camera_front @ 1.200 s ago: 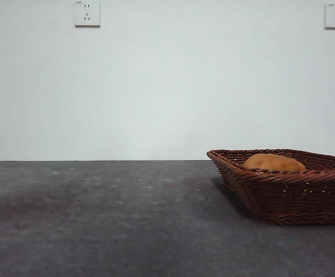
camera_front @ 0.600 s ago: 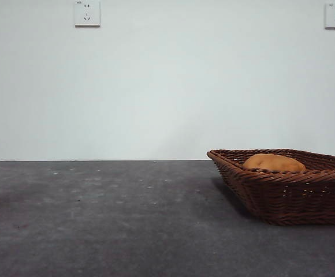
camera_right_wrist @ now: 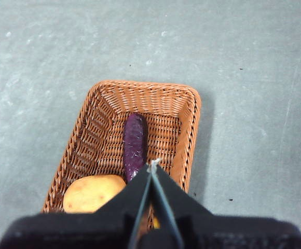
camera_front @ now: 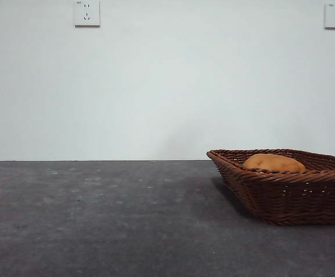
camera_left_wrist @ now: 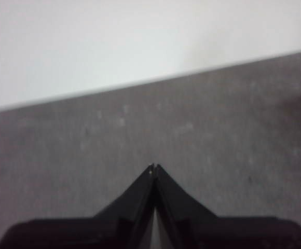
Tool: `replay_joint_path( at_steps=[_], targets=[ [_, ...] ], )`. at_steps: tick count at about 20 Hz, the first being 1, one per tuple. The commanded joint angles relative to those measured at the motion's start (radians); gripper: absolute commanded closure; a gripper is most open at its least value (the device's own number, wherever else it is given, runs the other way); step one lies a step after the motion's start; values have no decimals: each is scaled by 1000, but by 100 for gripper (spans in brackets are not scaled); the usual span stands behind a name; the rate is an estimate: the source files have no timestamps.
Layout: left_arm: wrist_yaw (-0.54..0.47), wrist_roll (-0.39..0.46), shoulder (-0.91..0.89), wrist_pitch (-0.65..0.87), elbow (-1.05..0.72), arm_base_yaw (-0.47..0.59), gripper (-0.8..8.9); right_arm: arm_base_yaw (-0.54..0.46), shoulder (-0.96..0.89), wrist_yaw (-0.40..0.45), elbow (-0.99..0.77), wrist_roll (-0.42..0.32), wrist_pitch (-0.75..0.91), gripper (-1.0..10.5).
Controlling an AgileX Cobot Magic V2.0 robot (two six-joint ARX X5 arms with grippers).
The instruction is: Help me put the vegetables on the table into the basket
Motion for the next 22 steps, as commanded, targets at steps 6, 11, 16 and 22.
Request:
replay_joint_path(
  at_steps=[6,11,16,22],
  targets=[
    [-5,-21,-27,-85,-10,2,817,1,5,4,0,-7,8,946],
    [-2,-21,-11,-85,-10,2,817,1,5,4,0,-8,8,946],
    [-2,-21,6,-85,-10,2,817,1,5,4,0,-7,8,945],
    [-2,-21,29,-85,-10,2,817,0,-38,114,0,-157,6,945]
  ],
)
